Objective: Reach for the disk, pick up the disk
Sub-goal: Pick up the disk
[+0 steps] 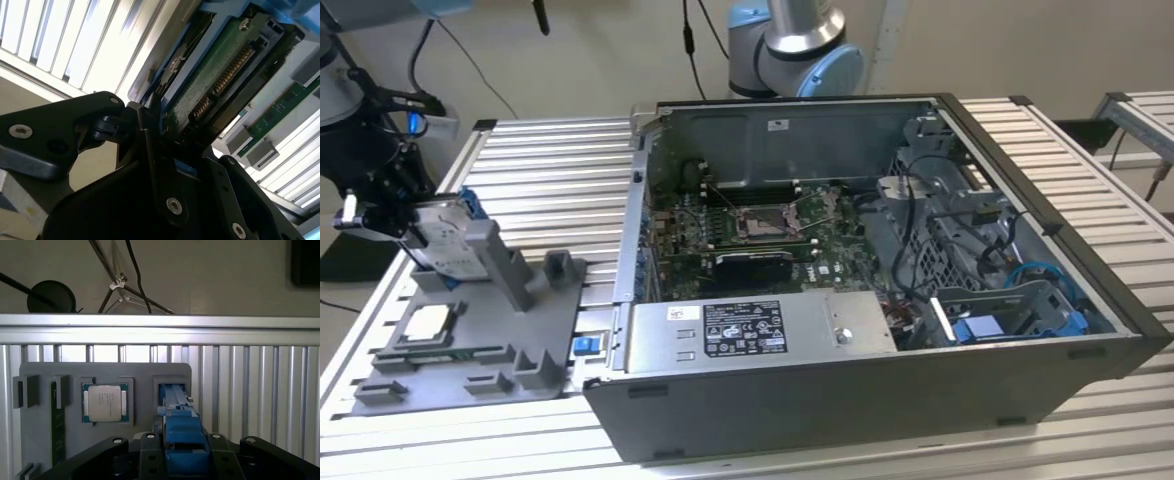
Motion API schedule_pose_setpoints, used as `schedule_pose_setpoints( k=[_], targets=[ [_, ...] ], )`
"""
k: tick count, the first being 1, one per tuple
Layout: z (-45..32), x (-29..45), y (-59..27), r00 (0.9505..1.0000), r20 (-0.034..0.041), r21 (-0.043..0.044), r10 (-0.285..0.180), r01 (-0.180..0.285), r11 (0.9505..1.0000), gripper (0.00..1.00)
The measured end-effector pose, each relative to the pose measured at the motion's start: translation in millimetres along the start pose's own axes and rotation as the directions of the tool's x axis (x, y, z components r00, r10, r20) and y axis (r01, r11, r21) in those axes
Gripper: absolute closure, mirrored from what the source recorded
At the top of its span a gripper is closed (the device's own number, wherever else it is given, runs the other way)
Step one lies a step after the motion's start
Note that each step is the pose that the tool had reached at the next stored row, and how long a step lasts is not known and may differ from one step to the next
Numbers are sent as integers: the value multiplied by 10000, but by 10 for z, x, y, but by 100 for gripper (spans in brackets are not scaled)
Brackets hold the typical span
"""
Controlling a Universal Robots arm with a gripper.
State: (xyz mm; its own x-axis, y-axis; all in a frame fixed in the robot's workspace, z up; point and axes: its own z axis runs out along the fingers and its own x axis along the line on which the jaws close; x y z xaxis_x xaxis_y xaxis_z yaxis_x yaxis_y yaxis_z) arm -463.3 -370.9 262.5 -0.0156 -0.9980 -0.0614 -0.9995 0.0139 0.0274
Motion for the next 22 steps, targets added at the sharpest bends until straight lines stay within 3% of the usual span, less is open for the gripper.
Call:
schedule_pose_setpoints(
  k=[2,3,22],
  targets=[
    [0,-1,1,9999,120,-2,-2,2,10000,100],
    [0,-2,0,9999,127,-2,-2,2,10000,100],
    [-6,-4,1,9999,146,-1,1,-1,10000,100]
  ],
)
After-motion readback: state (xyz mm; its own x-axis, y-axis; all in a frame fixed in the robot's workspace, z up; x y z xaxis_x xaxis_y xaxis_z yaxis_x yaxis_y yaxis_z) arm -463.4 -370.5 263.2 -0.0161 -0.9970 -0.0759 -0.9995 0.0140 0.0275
